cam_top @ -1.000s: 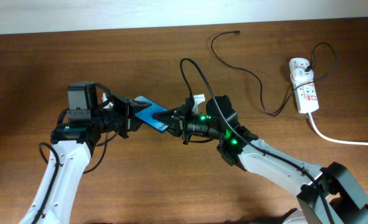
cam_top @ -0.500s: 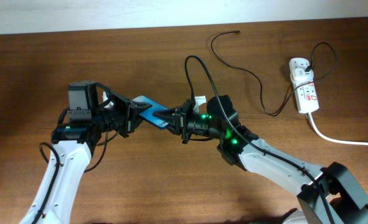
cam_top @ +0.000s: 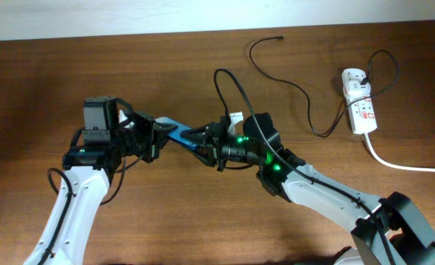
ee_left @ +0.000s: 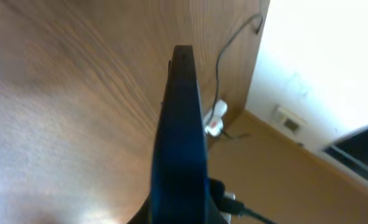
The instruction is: Plug charger to phone and switch on socket
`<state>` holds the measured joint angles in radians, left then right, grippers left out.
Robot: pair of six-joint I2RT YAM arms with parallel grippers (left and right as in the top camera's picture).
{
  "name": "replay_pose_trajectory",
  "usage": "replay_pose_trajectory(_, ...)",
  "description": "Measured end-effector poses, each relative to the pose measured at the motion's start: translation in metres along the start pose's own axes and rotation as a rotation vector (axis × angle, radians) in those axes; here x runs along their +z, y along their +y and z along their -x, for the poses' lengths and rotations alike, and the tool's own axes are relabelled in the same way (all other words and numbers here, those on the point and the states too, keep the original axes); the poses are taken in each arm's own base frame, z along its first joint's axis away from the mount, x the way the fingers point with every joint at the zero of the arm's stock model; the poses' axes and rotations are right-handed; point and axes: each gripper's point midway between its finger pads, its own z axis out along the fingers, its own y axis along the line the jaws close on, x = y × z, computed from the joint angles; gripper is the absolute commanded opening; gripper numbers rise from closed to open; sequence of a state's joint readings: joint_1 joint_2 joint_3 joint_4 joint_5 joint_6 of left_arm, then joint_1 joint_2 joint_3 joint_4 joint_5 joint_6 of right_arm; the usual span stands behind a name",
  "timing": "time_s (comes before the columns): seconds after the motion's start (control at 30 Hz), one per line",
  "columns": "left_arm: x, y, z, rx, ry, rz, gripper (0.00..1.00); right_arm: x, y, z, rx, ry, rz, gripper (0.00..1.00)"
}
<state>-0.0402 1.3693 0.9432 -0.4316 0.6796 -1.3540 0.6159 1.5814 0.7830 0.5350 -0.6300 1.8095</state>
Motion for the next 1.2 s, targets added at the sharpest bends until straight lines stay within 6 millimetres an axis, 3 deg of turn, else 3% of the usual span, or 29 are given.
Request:
replay_pose_trajectory(0.17,0.002,0.007,0.012,0.055,-0.064,0.029,0.00,-0.006,-0.023,0.022,-0.146,-0.071,-0.098,0.60)
replay_pose_trajectory(0.33,0.002,0.007,0.014,0.167,-0.076,0.037,0.00,-0.020,-0.025,0.052,-0.469,-0.143,-0.142,0.86)
replay_pose_trajectory(0.43,0.002,0.009,0.014,0.222,-0.074,0.046,0.00,-0.040,-0.033,0.082,-0.574,-0.208,-0.216,0.94)
replay_pose_trajectory(0.5,0.002,0.010,0.014,0.239,-0.072,0.049,0.00,-0.065,-0.042,0.114,-0.595,-0.287,-0.306,0.99)
replay_pose_trajectory(0.57,0.002,0.010,0.014,0.249,-0.073,0.050,0.00,-0.081,-0.047,0.132,-0.624,-0.329,-0.410,0.99)
replay_pose_trajectory(0.63,0.001,0.011,0.015,0.258,-0.078,0.057,0.00,-0.096,-0.037,0.148,-0.714,-0.388,-0.521,0.99)
replay_pose_trajectory(0.77,0.001,0.013,0.017,0.266,-0.090,0.066,0.00,-0.121,0.025,0.179,-1.022,-0.573,-0.679,0.98)
replay_pose_trajectory(0.87,0.001,0.013,0.017,0.269,-0.092,0.068,0.00,-0.140,0.048,0.203,-1.158,-0.700,-0.794,0.98)
replay_pose_trajectory(0.93,0.001,0.013,0.017,0.269,-0.093,0.067,0.00,-0.157,0.042,0.228,-1.164,-0.752,-0.890,0.98)
replay_pose_trajectory(1.07,0.001,0.013,0.017,0.268,-0.092,0.070,0.00,-0.200,0.007,0.286,-1.063,-0.806,-1.054,0.98)
replay_pose_trajectory(1.2,0.001,0.015,0.017,0.264,-0.091,0.074,0.00,-0.222,-0.014,0.321,-0.986,-0.812,-1.102,0.99)
